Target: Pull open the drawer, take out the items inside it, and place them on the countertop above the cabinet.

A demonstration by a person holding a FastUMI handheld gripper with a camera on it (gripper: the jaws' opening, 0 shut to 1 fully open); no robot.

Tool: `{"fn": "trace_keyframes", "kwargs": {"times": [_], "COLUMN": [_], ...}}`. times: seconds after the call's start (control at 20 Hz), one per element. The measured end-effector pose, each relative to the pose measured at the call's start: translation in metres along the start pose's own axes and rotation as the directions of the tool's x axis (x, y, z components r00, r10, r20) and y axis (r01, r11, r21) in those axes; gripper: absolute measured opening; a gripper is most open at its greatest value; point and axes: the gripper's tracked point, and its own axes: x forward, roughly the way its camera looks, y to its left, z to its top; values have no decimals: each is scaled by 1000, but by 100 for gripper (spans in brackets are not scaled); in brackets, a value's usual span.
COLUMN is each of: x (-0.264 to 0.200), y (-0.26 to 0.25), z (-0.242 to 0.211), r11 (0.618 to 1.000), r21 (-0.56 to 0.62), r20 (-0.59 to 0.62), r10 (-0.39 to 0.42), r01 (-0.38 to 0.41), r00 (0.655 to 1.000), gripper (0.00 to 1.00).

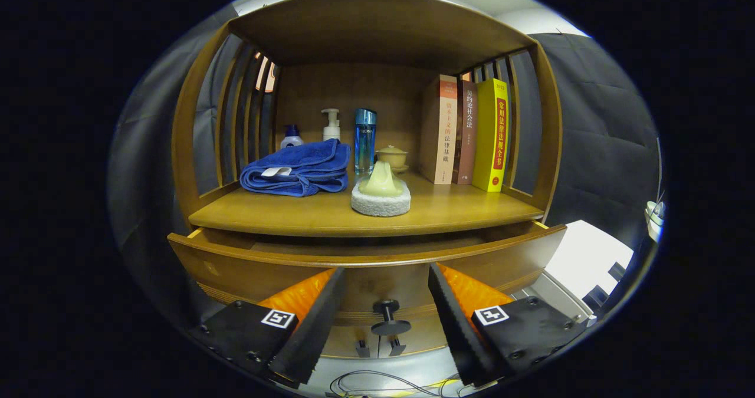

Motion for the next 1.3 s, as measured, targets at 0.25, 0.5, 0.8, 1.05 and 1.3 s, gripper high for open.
{"fn": "trace_keyframes", "kwargs": {"times": [0.25, 0.5, 0.8, 1.05, 1.3], "x": [22, 33, 36, 31, 5], "y": [3, 11, 12, 10, 8], "z": [2, -20, -18, -8, 47], "r11": [1000, 1000, 1000, 999, 998], "r21": [-4, 5, -6, 33, 27], "r20": [-6, -63, -54, -34, 44], "r10": [-10, 4, 26, 28, 50], "r01": [10, -4, -26, -27, -51], "r00": [1000, 998, 998, 999, 998], "gripper": [95, 94, 94, 94, 94]}}
